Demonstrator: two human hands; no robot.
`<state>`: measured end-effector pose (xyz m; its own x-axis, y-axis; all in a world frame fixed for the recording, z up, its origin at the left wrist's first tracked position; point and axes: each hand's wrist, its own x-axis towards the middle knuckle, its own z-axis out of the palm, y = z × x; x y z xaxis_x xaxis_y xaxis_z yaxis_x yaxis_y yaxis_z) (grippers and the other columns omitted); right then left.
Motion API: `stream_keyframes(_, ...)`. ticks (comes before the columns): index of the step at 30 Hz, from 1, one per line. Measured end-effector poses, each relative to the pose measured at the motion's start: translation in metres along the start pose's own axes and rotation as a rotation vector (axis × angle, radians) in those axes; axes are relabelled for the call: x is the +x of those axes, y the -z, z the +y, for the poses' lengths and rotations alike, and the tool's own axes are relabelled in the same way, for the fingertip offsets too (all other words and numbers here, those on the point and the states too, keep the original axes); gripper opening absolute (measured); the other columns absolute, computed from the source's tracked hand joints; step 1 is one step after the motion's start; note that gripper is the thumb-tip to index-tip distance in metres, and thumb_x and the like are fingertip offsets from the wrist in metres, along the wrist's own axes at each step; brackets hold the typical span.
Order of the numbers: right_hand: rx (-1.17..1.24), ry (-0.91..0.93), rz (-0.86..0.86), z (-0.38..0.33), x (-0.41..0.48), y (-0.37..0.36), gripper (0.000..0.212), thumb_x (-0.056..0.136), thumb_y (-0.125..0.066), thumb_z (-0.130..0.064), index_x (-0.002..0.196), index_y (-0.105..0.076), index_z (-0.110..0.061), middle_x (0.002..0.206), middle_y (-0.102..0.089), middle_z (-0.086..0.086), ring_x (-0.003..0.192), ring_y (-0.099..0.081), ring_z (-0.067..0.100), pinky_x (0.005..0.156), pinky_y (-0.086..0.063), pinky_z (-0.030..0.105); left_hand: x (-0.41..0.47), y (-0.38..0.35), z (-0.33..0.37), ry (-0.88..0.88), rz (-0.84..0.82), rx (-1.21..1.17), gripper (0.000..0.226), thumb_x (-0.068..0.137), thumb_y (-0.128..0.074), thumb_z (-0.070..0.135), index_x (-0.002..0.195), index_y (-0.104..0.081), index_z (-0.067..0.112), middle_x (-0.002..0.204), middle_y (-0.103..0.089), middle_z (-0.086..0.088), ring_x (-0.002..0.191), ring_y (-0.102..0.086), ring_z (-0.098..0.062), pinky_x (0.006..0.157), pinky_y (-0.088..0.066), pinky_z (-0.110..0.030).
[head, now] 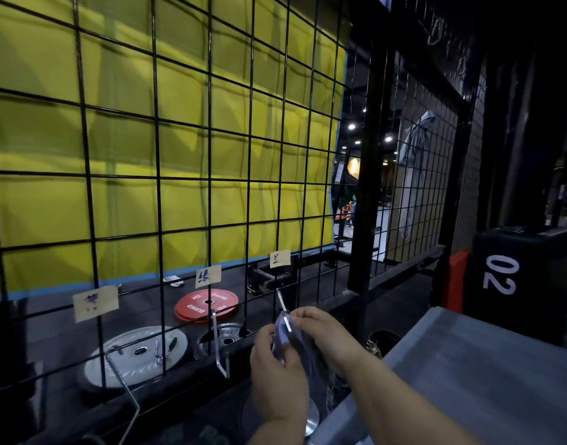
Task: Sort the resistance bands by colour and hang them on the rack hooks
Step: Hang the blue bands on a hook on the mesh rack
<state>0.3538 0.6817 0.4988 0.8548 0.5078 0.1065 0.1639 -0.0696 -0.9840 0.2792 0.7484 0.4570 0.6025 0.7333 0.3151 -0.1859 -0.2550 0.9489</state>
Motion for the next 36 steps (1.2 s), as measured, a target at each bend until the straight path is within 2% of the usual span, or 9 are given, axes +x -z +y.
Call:
stream_keyframes(5,0.163,-0.060,0.013,0.010,-0.013,-0.002,0.017,0.092,-0.056,-0.023,0.086,-0.065,-0.011,0.076,-0.065,0.009,0.068,-0.060,0.020,0.067,-0.045,0.029,-0.004,0.001,0.001,0.003,-0.084,0.011,0.020,0.096,-0.052,0.029,0.114,-0.060,0.032,0.117,-0.050,0.013,0.103,-0.053,-0.008,0.081,-0.041,-0.026)
stream_keyframes(9,0.310,-0.118,-0.021,0.019,-0.021,-0.004,0.031,0.093,-0.049,-0.024,0.076,-0.074,-0.015,0.076,-0.068,0.010,0.072,-0.062,0.023,0.071,-0.045,0.034,-0.006,0.006,0.002,0.057,-0.212,0.097,0.019,0.088,-0.051,0.045,0.107,-0.049,0.047,0.105,-0.062,0.016,0.101,-0.058,-0.013,0.085,-0.050,-0.038)
stream_keyframes(12,0.393,-0.129,0.008,0.024,-0.021,-0.007,0.030,0.091,-0.053,-0.031,0.096,-0.073,-0.009,0.090,-0.068,0.016,0.086,-0.063,0.028,0.080,-0.046,0.039,-0.006,0.012,0.010,0.058,-0.277,0.159,0.028,0.086,-0.052,0.043,0.112,-0.044,0.050,0.101,-0.062,0.014,0.104,-0.054,-0.014,0.085,-0.050,-0.037)
stream_keyframes(18,0.480,-0.071,0.025,0.026,-0.022,-0.008,0.033,0.098,-0.047,-0.019,0.112,-0.064,0.005,0.098,-0.066,0.022,0.090,-0.065,0.029,0.075,-0.052,0.033,0.016,0.013,0.015,-0.068,-0.273,0.243,0.048,0.093,-0.054,0.017,0.140,-0.044,0.023,0.137,-0.049,0.004,0.130,-0.039,-0.015,0.108,-0.037,-0.033)
stream_keyframes(22,0.325,-0.036,0.007,0.019,-0.026,-0.009,0.036,0.099,-0.042,-0.020,0.091,-0.075,-0.009,0.088,-0.067,0.018,0.082,-0.065,0.025,0.070,-0.050,0.032,0.027,0.009,0.023,-0.025,-0.376,0.193,0.039,0.096,-0.049,0.014,0.134,-0.053,0.022,0.135,-0.050,0.003,0.122,-0.046,-0.011,0.097,-0.035,-0.019)
stream_keyframes(25,0.238,-0.035,0.021,0.013,-0.029,-0.010,0.038,0.097,-0.043,-0.025,0.076,-0.074,-0.020,0.081,-0.060,0.017,0.074,-0.056,0.028,0.069,-0.044,0.037,0.031,0.005,0.023,0.002,-0.350,0.166,0.025,0.097,-0.050,0.019,0.119,-0.064,0.022,0.121,-0.060,0.002,0.109,-0.054,-0.011,0.094,-0.041,-0.022)
stream_keyframes(30,0.029,-0.015,0.121,0.006,-0.027,-0.006,0.017,0.099,-0.050,-0.026,0.098,-0.062,-0.015,0.089,-0.064,0.001,0.087,-0.060,0.014,0.074,-0.048,0.027,0.037,0.004,0.025,0.056,-0.291,0.075,0.016,0.097,-0.051,0.017,0.099,-0.067,0.021,0.092,-0.063,0.011,0.078,-0.054,0.003,0.060,-0.036,-0.007)
stream_keyframes(34,-0.025,-0.038,0.185,0.004,-0.021,-0.001,0.022,0.100,-0.046,-0.019,0.081,-0.056,-0.025,0.085,-0.061,-0.003,0.079,-0.058,0.007,0.076,-0.047,0.023,0.040,0.004,0.025,0.120,-0.289,0.010,0.019,0.095,-0.050,0.014,0.093,-0.069,0.018,0.093,-0.067,0.007,0.087,-0.061,-0.010,0.078,-0.048,-0.022)
stream_keyframes(36,0.046,-0.030,0.163,0.005,-0.023,0.001,0.026,0.100,-0.046,-0.015,0.078,-0.059,-0.021,0.075,-0.064,-0.006,0.069,-0.061,0.001,0.065,-0.047,0.017,0.039,0.005,0.025,0.134,-0.279,0.006,0.021,0.094,-0.050,0.015,0.092,-0.069,0.021,0.092,-0.067,0.007,0.089,-0.061,-0.013,0.085,-0.050,-0.031)
